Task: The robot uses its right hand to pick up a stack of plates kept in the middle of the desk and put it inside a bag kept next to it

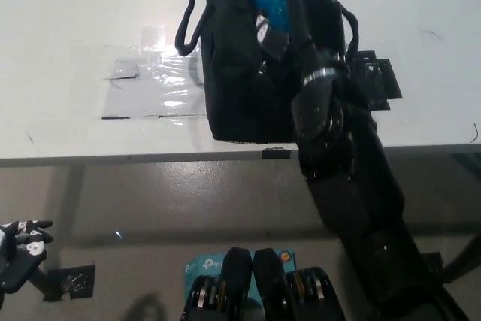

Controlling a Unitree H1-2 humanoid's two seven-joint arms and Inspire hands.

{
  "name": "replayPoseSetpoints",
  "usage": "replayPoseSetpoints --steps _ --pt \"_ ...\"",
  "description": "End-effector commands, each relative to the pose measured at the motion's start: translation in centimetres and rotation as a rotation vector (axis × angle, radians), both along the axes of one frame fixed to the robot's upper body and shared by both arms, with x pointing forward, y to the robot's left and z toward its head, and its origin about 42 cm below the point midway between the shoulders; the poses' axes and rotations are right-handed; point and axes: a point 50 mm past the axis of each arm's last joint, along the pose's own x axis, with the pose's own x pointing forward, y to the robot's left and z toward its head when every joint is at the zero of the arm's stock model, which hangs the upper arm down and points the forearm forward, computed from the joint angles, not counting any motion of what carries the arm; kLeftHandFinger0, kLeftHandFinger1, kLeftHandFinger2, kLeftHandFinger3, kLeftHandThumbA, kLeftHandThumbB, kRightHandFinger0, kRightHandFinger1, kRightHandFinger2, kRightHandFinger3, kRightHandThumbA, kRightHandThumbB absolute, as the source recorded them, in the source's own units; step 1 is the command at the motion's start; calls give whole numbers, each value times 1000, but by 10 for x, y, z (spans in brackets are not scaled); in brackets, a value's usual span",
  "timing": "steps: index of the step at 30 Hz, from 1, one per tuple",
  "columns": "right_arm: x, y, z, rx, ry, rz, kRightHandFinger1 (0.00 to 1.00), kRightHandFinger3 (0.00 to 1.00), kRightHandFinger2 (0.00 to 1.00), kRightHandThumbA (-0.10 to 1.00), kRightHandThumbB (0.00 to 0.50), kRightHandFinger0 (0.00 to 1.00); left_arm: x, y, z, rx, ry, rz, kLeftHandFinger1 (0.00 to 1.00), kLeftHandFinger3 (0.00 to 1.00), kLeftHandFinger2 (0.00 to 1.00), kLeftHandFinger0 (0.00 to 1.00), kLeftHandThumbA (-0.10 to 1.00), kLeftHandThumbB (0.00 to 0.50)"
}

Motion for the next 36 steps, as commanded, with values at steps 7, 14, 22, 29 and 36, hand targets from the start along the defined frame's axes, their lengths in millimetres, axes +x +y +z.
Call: replayPoseSetpoints --steps 7,14,22,29,36 --pt "11 -19 99 -185 -240 -80 1000 1000 1000 626 215 1000 -4 1 4 31 -12 -36 591 666 647 497 -96 0" --pt "-2 -69 153 -162 -359 -131 1000 1000 1000 614 229 1000 -9 4 -1 35 0 -24 586 645 639 492 -100 0" --pt "-73 -132 93 -169 -415 -75 1000 1000 1000 692 211 1000 -10 6 0 37 -4 -26 558 653 630 459 -100 0" --pt "-143 -178 -19 10 -349 -8 1000 1000 1000 310 156 1000 -10 6 0 35 0 -25 590 650 649 497 -74 0" --pt "-171 -227 -117 167 -281 -22 1000 1000 1000 114 146 907 -9 7 1 39 -3 -17 576 638 636 477 -90 0"
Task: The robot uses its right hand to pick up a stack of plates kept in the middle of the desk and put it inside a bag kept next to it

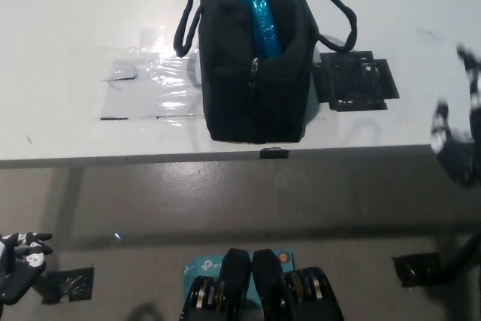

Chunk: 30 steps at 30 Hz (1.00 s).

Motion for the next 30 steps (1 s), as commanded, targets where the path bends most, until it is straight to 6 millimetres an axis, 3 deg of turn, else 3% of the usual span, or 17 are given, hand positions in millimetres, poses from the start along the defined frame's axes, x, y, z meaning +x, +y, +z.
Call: replayPoseSetpoints --steps 1,2,5,8,9,10,12,19,22,27,30 --pt "-27 -28 -13 193 -299 125 1000 1000 1000 113 147 904 1 6 10 30 -36 -27 575 638 636 477 -91 0" --pt "-29 -41 -39 267 -255 98 989 1000 1000 180 168 800 1 5 10 31 -41 -30 574 640 634 476 -92 0" --pt "-26 -60 -87 381 -212 85 977 1000 1000 64 203 772 1 5 10 31 -37 -26 567 629 629 465 -98 0" --pt "-23 -71 -120 436 -173 72 949 1000 1000 67 214 761 1 5 10 27 -35 -22 575 631 632 474 -100 0" --pt "-23 -71 -121 436 -175 73 946 1000 1000 67 216 757 1 5 10 27 -35 -22 576 631 633 475 -100 0" --pt "-20 -73 -139 482 -144 45 905 1000 1000 17 232 719 1 5 10 30 -38 -27 576 633 633 474 -99 0" --pt "-17 -76 -153 503 -89 13 860 1000 956 -42 257 666 0 5 10 32 -39 -26 571 639 634 471 -97 0" --pt "-13 -80 -152 580 -56 -28 699 1000 853 59 251 566 1 7 9 23 -30 -20 559 630 617 457 -47 0" --pt "-11 -77 -155 618 -25 -17 719 1000 836 61 255 619 -3 9 8 28 -26 -17 566 647 629 464 5 0" --pt "-12 -76 -158 569 11 -7 701 969 791 95 264 619 -5 9 5 26 -19 -13 562 638 625 463 16 0" --pt "-13 -77 -154 594 8 -17 629 958 713 74 259 587 -2 8 7 19 -23 -24 561 657 639 468 35 0"
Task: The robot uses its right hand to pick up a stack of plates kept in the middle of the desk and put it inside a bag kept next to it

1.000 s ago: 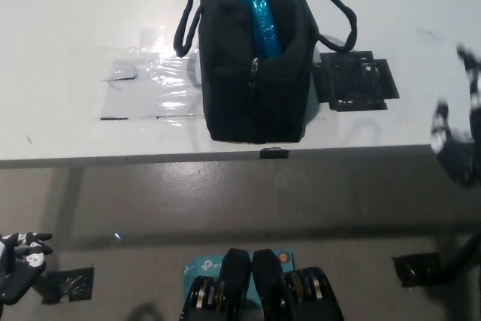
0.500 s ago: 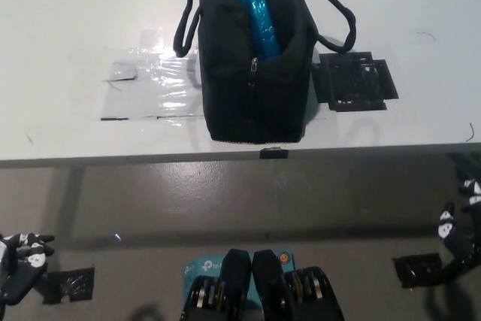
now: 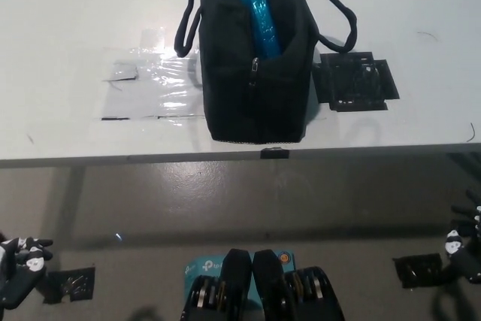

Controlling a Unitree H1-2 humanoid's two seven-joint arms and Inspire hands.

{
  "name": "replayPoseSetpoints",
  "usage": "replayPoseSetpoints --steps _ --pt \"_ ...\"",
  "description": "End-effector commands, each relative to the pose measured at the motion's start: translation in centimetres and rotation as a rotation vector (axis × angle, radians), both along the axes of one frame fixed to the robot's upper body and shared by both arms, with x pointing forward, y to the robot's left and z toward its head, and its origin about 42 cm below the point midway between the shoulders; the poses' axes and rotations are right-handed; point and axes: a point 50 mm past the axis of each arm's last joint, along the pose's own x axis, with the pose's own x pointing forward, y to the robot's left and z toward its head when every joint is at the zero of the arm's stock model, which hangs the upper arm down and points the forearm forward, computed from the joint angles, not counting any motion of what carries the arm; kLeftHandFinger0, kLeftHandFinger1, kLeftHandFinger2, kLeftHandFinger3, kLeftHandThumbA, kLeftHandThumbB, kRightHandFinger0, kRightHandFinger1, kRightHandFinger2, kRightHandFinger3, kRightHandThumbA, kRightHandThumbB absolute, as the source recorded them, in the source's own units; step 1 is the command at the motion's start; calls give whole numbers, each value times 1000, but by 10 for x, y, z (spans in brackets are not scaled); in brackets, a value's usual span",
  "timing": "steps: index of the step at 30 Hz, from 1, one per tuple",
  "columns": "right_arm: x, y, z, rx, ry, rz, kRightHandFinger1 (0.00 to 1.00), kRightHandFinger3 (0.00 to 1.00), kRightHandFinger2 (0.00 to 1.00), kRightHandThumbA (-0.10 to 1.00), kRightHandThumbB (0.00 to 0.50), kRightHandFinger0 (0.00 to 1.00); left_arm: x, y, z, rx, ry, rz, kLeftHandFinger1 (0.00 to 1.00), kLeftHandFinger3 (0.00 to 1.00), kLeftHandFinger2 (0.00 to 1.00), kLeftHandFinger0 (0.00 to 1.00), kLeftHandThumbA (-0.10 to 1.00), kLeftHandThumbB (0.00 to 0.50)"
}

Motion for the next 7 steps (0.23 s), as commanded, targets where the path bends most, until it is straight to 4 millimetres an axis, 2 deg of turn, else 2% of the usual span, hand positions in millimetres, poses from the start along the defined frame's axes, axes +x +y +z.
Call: replayPoseSetpoints --steps 1,2,7 --pt "10 -3 25 106 -223 -34 633 960 711 82 259 594 2 7 12 26 -38 -34 561 657 640 469 38 0" --pt "9 -5 25 90 -213 -43 634 957 704 135 263 608 1 6 12 21 -37 -29 562 655 640 469 38 0" --pt "10 -5 26 106 -192 -51 647 947 694 100 262 635 1 6 10 11 -29 -23 560 640 622 466 48 0"
